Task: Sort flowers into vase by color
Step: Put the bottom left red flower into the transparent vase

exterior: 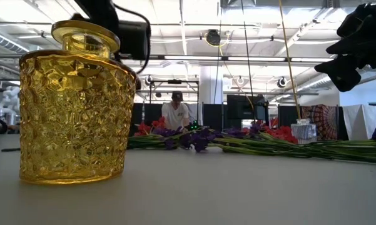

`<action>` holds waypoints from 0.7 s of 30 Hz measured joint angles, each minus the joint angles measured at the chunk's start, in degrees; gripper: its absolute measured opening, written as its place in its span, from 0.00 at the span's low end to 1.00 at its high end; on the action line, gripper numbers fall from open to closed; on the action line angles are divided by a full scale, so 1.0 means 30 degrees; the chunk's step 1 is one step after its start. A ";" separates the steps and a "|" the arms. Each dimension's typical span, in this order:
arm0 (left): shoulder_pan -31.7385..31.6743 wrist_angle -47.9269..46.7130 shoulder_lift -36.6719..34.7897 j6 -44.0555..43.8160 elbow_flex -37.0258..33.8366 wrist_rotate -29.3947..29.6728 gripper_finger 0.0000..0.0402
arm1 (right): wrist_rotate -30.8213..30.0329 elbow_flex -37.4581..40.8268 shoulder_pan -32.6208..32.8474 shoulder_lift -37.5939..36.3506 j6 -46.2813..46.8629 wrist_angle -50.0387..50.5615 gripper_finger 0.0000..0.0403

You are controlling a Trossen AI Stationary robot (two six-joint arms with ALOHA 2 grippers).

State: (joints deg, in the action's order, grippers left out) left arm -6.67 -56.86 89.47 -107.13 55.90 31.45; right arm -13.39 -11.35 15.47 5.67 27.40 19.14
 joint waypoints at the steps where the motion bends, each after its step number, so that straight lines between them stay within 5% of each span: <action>1: 0.0205 -0.0141 -0.0220 -0.0162 0.0013 0.0292 0.07 | 0.0007 0.0000 0.0007 0.0007 0.0000 0.0000 0.50; 12: 0.2823 0.0406 -0.2623 0.1790 0.0049 0.6621 0.07 | 0.0003 0.0004 0.0003 0.0007 -0.0001 0.0004 0.50; 16: 0.3578 0.2096 -0.3483 0.6906 0.0049 0.8637 0.07 | -0.0001 0.0000 0.0007 0.0007 0.0003 0.0000 0.50; 21: 0.4194 0.5862 -0.4260 1.5367 0.0049 0.8778 0.07 | 0.0007 0.0004 -0.0001 0.0007 0.0003 0.0000 0.50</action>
State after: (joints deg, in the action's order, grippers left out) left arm 5.91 -39.27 76.69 -61.03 56.05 57.78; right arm -13.37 -11.34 15.46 5.69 27.41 19.14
